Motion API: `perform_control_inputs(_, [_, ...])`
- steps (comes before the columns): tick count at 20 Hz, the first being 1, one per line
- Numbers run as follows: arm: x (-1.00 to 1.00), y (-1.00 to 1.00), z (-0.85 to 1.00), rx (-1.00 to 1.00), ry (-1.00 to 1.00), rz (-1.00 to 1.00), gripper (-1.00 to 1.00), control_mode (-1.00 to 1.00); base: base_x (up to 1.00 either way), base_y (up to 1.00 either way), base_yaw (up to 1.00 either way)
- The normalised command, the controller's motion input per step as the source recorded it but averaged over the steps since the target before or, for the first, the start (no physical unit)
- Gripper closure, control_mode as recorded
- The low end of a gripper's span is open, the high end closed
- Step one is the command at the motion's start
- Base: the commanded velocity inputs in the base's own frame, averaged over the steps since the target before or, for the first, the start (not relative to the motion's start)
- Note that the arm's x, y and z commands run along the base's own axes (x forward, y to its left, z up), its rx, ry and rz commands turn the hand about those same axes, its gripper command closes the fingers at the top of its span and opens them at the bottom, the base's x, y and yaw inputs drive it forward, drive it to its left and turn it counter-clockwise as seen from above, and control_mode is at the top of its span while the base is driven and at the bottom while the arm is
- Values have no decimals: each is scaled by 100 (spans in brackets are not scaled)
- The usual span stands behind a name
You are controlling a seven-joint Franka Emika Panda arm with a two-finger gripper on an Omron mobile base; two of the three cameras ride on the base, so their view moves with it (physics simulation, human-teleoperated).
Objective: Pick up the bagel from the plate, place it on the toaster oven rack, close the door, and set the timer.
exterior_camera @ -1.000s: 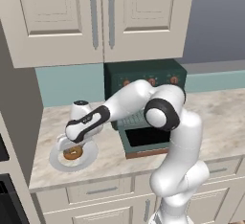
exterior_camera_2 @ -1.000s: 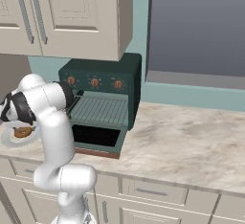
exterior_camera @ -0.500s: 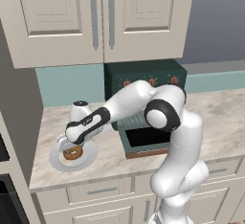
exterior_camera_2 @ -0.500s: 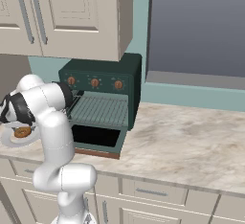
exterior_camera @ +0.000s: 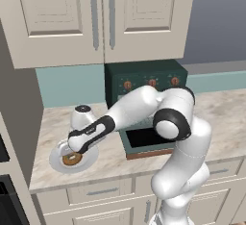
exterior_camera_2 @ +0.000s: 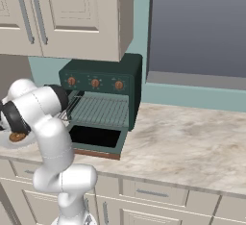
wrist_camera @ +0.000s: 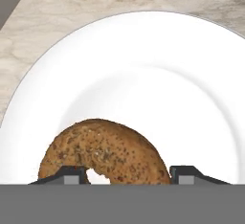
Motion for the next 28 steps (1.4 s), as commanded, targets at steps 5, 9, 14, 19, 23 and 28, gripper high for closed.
perform_control_inputs(5, [-4,-23,0,8,2,-1,100,-100,0,0,0])
perform_control_inputs(9, [-19,-24,19,9,1,-2,100,-100,0,0,0])
perform_control_inputs(14, [-72,-2,98,11,-7,0,100,-100,0,0,0])
perform_control_inputs(19, [-39,-12,100,1,-4,-3,100,-100,0,0,0])
perform_control_inputs(23, [-8,-36,100,0,-2,-8,100,-100,0,0,0])
perform_control_inputs(28, [0,-75,100,-2,0,-11,100,-100,0,0,0])
